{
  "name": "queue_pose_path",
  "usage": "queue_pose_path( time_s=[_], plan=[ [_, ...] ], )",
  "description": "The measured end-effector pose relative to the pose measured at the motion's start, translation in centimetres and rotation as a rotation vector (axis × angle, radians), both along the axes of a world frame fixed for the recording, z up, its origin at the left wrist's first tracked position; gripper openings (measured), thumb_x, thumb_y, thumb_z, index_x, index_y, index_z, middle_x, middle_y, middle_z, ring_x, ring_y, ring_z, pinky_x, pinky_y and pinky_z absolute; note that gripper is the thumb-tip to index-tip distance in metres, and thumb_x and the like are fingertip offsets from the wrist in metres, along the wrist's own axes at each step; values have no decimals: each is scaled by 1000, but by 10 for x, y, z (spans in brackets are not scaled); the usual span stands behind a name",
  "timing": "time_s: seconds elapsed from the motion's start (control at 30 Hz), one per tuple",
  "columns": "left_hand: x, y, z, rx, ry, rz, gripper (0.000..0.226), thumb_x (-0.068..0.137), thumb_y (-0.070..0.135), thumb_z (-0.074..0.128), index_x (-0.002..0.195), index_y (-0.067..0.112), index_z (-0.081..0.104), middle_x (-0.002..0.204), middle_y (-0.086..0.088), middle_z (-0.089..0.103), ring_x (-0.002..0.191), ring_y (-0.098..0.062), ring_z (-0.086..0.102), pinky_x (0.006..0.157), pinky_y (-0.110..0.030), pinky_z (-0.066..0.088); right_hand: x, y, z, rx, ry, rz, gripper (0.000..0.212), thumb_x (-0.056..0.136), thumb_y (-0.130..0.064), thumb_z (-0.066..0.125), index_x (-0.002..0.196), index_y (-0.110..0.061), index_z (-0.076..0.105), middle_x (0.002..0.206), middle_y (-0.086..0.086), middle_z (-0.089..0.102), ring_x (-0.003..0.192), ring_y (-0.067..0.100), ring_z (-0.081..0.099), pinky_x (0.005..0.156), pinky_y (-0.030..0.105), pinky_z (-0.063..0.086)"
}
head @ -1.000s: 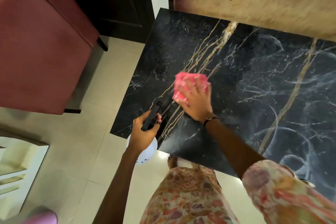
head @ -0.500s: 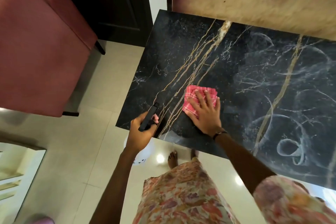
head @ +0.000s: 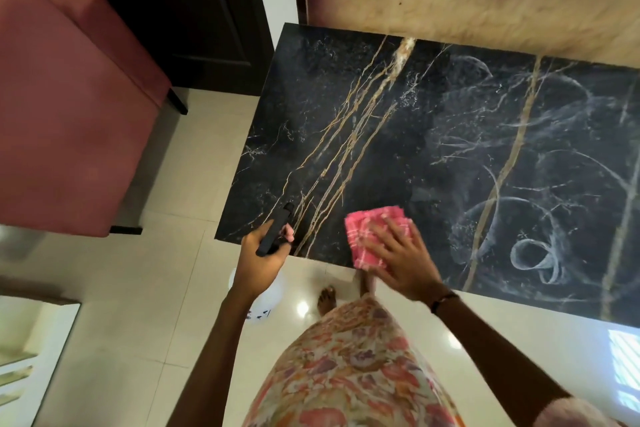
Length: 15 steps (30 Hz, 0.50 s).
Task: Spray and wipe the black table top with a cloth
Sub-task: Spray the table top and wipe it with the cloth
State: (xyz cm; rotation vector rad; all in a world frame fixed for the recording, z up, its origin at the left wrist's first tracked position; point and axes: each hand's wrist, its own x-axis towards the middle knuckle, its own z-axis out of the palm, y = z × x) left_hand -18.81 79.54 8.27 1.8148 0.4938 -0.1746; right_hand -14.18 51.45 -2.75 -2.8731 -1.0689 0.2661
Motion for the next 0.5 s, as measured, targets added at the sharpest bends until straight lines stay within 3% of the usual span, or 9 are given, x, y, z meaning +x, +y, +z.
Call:
queue_pose_path(
  time_s=[0.1,0.2,0.27,0.37,0.5],
  plan=[
    [1,-11,1,-31,14,-20,14,86,-3,59,93,9,63,81,-2,64,60,-7,58,85,-60,46,31,-12,2,-39,54,-249,60,94,-64,15,145,-35,28,157,3,26,146,31,13,110,69,16],
    [3,-20,0,-34,12,-53,16,85,-4,59,90,11,64,84,-7,64,62,-10,58,79,-59,48,44,29,2,-1,67,-418,58,92,-61,26,144,-35,33,157,2,24,145,33,17,108,68,5],
    [5,-27,-3,-28,10,-89,19,85,-4,60,89,14,65,86,-9,65,65,-10,59,65,-45,50,35,51,-1,14,62,-361,56,91,-58,32,141,-34,38,155,5,28,144,35,19,106,73,9],
    [8,-40,-7,-21,22,-142,20,84,-4,60,88,15,65,85,-8,67,60,-3,58,60,-21,43,0,42,-6,-6,41,-119,54,92,-58,34,140,-35,39,154,4,31,145,33,17,106,69,23],
    [19,-62,-7,-46,67,-121,23,85,-3,59,87,18,66,84,-3,67,65,-8,59,60,-15,42,-38,-34,-9,-24,1,-44,55,95,-62,27,144,-37,34,156,-1,26,146,30,14,110,63,17]
  ],
)
